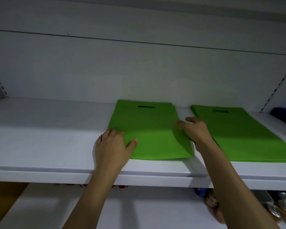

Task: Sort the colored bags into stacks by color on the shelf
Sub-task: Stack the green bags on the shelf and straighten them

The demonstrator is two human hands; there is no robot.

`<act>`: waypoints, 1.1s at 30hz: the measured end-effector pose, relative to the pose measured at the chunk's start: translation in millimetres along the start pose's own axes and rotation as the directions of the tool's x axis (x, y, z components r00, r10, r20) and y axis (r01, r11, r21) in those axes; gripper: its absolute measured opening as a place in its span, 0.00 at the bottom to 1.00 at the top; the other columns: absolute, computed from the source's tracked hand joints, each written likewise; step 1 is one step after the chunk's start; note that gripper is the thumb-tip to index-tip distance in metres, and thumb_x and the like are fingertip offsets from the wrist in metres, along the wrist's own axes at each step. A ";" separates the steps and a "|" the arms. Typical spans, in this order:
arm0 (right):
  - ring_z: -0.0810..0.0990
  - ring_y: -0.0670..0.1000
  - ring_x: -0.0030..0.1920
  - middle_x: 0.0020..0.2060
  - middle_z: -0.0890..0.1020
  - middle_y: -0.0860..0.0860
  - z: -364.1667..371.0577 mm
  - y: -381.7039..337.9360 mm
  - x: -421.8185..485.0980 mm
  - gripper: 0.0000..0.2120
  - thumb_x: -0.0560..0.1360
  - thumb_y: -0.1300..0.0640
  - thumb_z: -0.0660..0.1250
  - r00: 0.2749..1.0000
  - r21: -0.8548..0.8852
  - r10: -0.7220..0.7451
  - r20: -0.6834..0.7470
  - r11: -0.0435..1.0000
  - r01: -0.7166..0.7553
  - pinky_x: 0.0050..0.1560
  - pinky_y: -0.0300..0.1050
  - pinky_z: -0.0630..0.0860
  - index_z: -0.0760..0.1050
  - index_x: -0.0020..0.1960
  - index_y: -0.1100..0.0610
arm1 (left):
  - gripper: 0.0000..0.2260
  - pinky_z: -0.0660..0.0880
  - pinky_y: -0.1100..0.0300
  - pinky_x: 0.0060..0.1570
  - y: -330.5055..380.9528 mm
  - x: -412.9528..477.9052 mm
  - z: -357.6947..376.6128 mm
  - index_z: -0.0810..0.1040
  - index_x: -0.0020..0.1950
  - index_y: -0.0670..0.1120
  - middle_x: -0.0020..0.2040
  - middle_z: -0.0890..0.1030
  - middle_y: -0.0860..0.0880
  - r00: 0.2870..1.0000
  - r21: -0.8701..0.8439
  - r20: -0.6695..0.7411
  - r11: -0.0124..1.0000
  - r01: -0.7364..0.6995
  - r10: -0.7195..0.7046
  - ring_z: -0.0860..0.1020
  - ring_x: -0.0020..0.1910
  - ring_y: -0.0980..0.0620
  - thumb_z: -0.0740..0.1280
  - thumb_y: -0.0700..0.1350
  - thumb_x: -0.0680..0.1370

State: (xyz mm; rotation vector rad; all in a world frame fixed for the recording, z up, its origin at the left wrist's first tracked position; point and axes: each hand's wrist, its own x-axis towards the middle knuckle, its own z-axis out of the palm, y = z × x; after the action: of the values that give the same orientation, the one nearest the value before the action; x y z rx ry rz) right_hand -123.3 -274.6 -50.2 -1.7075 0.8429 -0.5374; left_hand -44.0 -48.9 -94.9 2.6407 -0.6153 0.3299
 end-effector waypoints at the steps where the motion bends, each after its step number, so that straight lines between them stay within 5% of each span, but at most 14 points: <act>1: 0.79 0.57 0.56 0.61 0.77 0.60 0.3 -1.4 4.6 0.31 0.71 0.57 0.75 1.000 0.015 0.012 0.011 1.000 -0.012 0.55 0.47 0.76 0.68 0.70 0.63 | 0.28 0.67 0.52 0.64 -0.5 -0.4 -0.1 0.76 0.65 0.47 0.66 0.75 0.45 1.000 -0.008 -0.004 1.000 -0.005 0.005 0.69 0.68 0.45 0.59 0.66 0.76; 4: 0.80 0.58 0.54 0.56 0.79 0.58 4.9 -4.4 15.6 0.26 0.69 0.63 0.75 0.999 -0.105 -0.027 0.044 0.994 0.032 0.55 0.49 0.78 0.71 0.65 0.63 | 0.28 0.69 0.52 0.63 -1.9 -1.2 -2.1 0.78 0.63 0.46 0.64 0.77 0.45 0.999 -0.076 -0.034 0.997 0.000 -0.003 0.71 0.66 0.45 0.64 0.65 0.74; 9: 0.79 0.55 0.56 0.60 0.79 0.53 12.8 -12.4 17.0 0.22 0.69 0.67 0.66 0.912 -0.382 -0.374 0.169 0.828 0.411 0.56 0.49 0.77 0.78 0.60 0.52 | 0.28 0.69 0.50 0.63 -4.6 1.2 -4.3 0.77 0.65 0.48 0.65 0.76 0.46 1.000 -0.075 -0.031 0.997 -0.005 0.003 0.72 0.65 0.43 0.65 0.65 0.73; 13: 0.81 0.50 0.37 0.52 0.82 0.50 -11.8 -29.2 9.0 0.19 0.72 0.71 0.64 0.843 -0.220 -0.520 0.137 0.814 0.538 0.37 0.38 0.74 0.81 0.54 0.51 | 0.30 0.64 0.49 0.69 7.5 9.3 -11.2 0.69 0.71 0.49 0.74 0.66 0.42 0.999 -0.139 -0.003 0.990 0.031 -0.032 0.63 0.72 0.42 0.64 0.64 0.75; 15: 0.80 0.50 0.36 0.48 0.82 0.50 -34.5 -34.8 9.6 0.20 0.72 0.73 0.65 0.865 -0.025 -0.496 0.082 0.866 0.499 0.38 0.39 0.73 0.80 0.53 0.50 | 0.29 0.61 0.49 0.71 19.6 15.2 -15.8 0.66 0.74 0.51 0.76 0.59 0.40 0.999 -0.274 0.019 0.960 0.055 -0.051 0.59 0.74 0.42 0.65 0.60 0.76; 17: 0.80 0.41 0.38 0.47 0.82 0.50 -60.9 -35.5 11.8 0.20 0.72 0.73 0.66 0.888 0.106 -0.458 0.050 0.886 0.451 0.39 0.33 0.75 0.79 0.55 0.51 | 0.28 0.63 0.49 0.71 34.9 21.2 -17.0 0.65 0.74 0.53 0.76 0.62 0.43 0.996 -0.531 0.071 0.844 0.082 -0.052 0.63 0.74 0.44 0.68 0.56 0.76; 19: 0.79 0.34 0.37 0.45 0.82 0.47 -88.0 -31.2 16.7 0.20 0.72 0.72 0.67 0.905 0.160 -0.424 0.041 0.896 0.413 0.41 0.28 0.75 0.77 0.59 0.53 | 0.26 0.65 0.48 0.70 56.9 21.9 -16.0 0.67 0.72 0.58 0.73 0.67 0.49 0.982 -0.782 0.184 0.599 0.173 -0.044 0.68 0.71 0.48 0.70 0.52 0.75; 22: 0.80 0.37 0.38 0.45 0.82 0.47 -129.9 -16.3 29.7 0.21 0.72 0.72 0.67 0.933 0.197 -0.360 -0.007 0.914 0.354 0.43 0.28 0.76 0.77 0.61 0.55 | 0.22 0.69 0.52 0.68 97.1 21.7 -7.2 0.72 0.67 0.59 0.69 0.73 0.52 0.955 -0.877 0.295 0.403 0.262 0.022 0.73 0.66 0.52 0.71 0.45 0.75; 25: 0.80 0.44 0.42 0.49 0.82 0.52 -173.8 3.8 43.1 0.19 0.73 0.70 0.68 0.946 0.115 -0.320 -0.056 0.939 0.324 0.44 0.30 0.77 0.78 0.57 0.51 | 0.21 0.73 0.75 0.48 143.9 26.8 5.6 0.73 0.68 0.49 0.62 0.77 0.51 0.964 -0.860 0.263 0.463 0.216 0.038 0.78 0.51 0.60 0.67 0.36 0.77; 27: 0.79 0.39 0.41 0.51 0.80 0.52 -202.5 18.5 55.1 0.17 0.73 0.70 0.67 0.947 0.029 -0.314 -0.065 0.948 0.316 0.38 0.26 0.76 0.78 0.57 0.53 | 0.20 0.70 0.77 0.41 176.3 31.8 18.9 0.73 0.68 0.46 0.60 0.75 0.51 0.958 -0.803 0.282 0.560 0.204 0.056 0.77 0.48 0.61 0.66 0.36 0.77; 30: 0.78 0.41 0.45 0.55 0.79 0.54 -239.8 41.1 80.0 0.16 0.74 0.69 0.68 0.957 -0.117 -0.285 -0.059 0.954 0.277 0.42 0.28 0.72 0.79 0.59 0.56 | 0.21 0.68 0.69 0.57 218.4 36.8 41.7 0.73 0.69 0.44 0.68 0.73 0.47 0.938 -0.726 0.332 0.661 0.191 0.094 0.73 0.64 0.52 0.67 0.37 0.76; 33: 0.76 0.50 0.53 0.60 0.79 0.56 -266.6 58.9 111.1 0.16 0.74 0.67 0.68 0.971 -0.260 -0.238 -0.007 0.938 0.228 0.53 0.40 0.70 0.79 0.60 0.55 | 0.22 0.67 0.64 0.65 245.4 41.3 64.1 0.73 0.70 0.46 0.69 0.73 0.47 0.932 -0.648 0.335 0.752 0.119 0.140 0.72 0.67 0.51 0.68 0.41 0.76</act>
State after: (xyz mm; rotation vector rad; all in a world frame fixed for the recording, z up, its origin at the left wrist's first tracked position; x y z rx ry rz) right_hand -258.9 -535.9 -35.2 -2.0586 0.7669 -0.6444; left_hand -113.6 -293.4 -57.1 1.9950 -0.7005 -0.3482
